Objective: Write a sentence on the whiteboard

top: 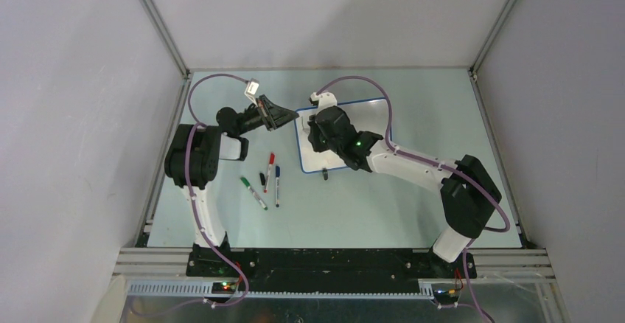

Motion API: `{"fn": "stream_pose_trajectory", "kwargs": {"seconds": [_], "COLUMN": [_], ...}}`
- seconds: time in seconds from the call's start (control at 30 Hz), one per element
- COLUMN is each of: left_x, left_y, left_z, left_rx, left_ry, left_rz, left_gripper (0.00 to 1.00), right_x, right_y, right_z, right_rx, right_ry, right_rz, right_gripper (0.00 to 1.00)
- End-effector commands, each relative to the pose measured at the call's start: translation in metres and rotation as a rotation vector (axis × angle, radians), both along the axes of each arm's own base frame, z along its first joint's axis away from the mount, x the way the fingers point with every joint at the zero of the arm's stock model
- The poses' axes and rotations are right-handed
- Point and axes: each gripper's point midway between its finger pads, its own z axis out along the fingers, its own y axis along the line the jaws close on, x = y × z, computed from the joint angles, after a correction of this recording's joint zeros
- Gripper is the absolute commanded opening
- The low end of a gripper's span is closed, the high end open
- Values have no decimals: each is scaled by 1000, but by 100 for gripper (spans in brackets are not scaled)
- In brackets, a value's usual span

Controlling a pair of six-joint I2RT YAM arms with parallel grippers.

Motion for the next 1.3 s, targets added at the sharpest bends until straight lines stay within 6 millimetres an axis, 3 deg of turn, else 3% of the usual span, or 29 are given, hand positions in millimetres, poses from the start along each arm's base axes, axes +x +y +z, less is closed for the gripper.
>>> {"fn": "stream_pose_trajectory", "kwargs": {"seconds": [0.0, 0.3, 0.6, 0.7, 0.77, 0.97, 1.27], "left_x": [1, 1, 0, -1, -1, -3, -5], "left_y": [4, 4, 4, 4, 5, 5, 6], "left_z": [15, 14, 16, 17, 17, 18, 19], "left_rx": [6, 5, 8, 10, 10, 14, 17], "left_ry": [-108, -108, -120, -125, -124, -136, -146], "left_rz": [22, 23, 25, 25, 27, 32, 38], "left_gripper": [0, 0, 0, 0, 0, 0, 0], "right_x": [5, 1, 11, 14, 11, 2, -11], "right_y": [5, 3, 5, 5, 9, 10, -1], "right_z": [38, 73, 57, 62, 65, 50, 61], "right_rx": [71, 177, 98, 131, 157, 85, 85], "right_ry": [-66, -170, -213, -222, -245, -328, -384], "right_rz": [19, 93, 167, 156, 159, 131, 87], "right_gripper": [0, 0, 0, 0, 0, 0, 0]}}
